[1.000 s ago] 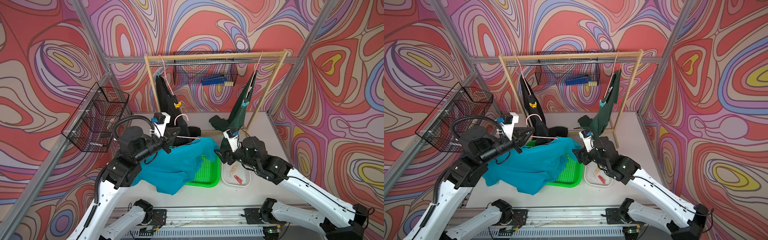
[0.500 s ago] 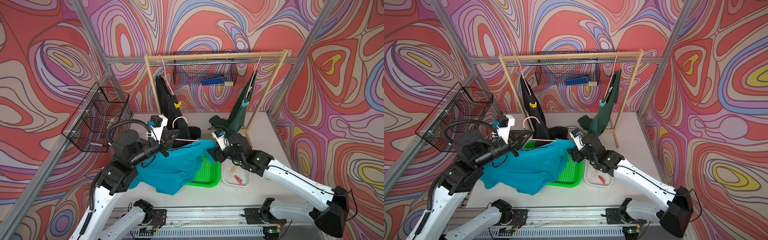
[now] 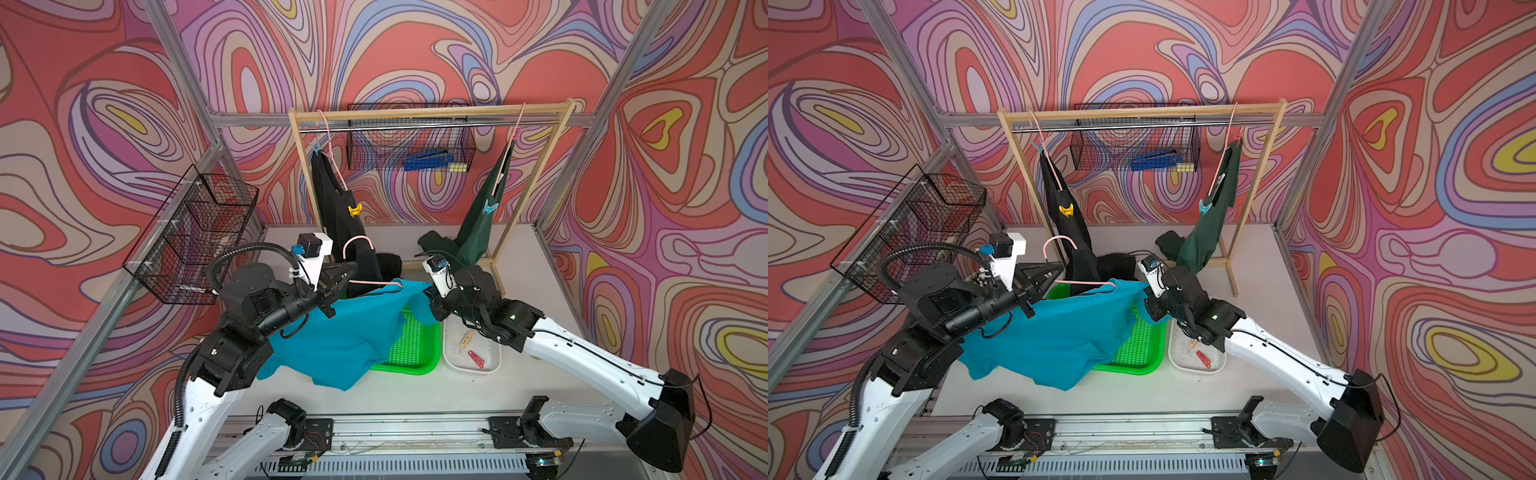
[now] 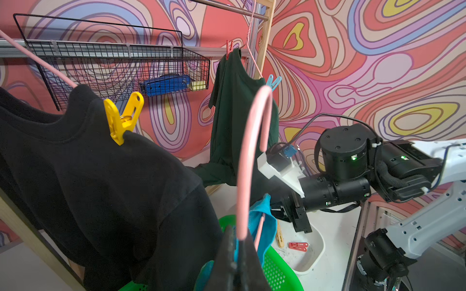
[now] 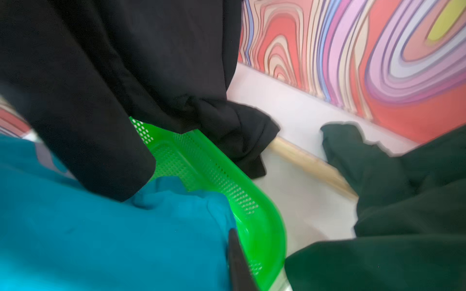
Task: Remove the clothespins securing t-shirts to the hanger
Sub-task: Remove the T-shirt from the hanger.
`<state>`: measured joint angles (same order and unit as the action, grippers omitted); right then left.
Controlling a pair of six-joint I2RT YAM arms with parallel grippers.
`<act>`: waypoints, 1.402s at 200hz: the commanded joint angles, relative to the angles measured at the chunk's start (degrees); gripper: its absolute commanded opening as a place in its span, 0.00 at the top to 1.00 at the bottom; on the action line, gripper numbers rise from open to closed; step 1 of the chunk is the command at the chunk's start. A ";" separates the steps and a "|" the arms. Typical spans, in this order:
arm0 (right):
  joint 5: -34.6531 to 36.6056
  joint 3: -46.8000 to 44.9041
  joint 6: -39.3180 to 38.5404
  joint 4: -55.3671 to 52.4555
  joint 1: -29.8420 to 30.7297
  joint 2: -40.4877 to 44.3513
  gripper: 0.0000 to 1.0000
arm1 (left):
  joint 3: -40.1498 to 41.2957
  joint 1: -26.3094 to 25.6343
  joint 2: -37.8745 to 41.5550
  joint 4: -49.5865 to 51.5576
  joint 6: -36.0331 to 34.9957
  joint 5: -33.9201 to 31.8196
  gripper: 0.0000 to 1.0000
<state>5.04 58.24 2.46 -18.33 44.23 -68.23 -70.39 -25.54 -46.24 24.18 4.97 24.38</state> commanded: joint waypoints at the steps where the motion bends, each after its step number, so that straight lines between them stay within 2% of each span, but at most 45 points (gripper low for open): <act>1: 1.91 -1.10 1.69 0.65 -0.16 2.23 1.00 | 0.08 0.02 1.65 0.45 -0.96 -0.34 1.00; 75: 10.24 -0.59 8.18 -8.48 -2.22 2.58 1.00 | 0.86 0.00 5.90 4.60 -3.81 -4.23 1.00; 119: 8.53 -0.38 10.22 -10.67 -5.15 1.18 1.00 | 1.40 0.05 8.52 6.10 -4.44 -5.44 1.00; 176: 4.59 0.14 9.93 -9.66 -5.29 -2.79 1.00 | 1.31 0.03 10.18 4.06 -1.76 -6.98 1.00; 229: 6.48 -0.12 9.93 -10.58 -5.89 -4.48 1.00 | -0.19 0.05 11.94 4.38 -2.25 -9.53 1.00; 280: 4.85 -0.18 9.07 -10.44 -6.08 -6.22 1.00 | -1.04 0.02 13.38 -0.70 4.86 -8.24 1.00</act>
<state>5.96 58.19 11.64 -24.84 40.14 -72.84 -68.69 -25.56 -35.05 31.00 5.82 16.88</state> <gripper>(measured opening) 0.049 0.070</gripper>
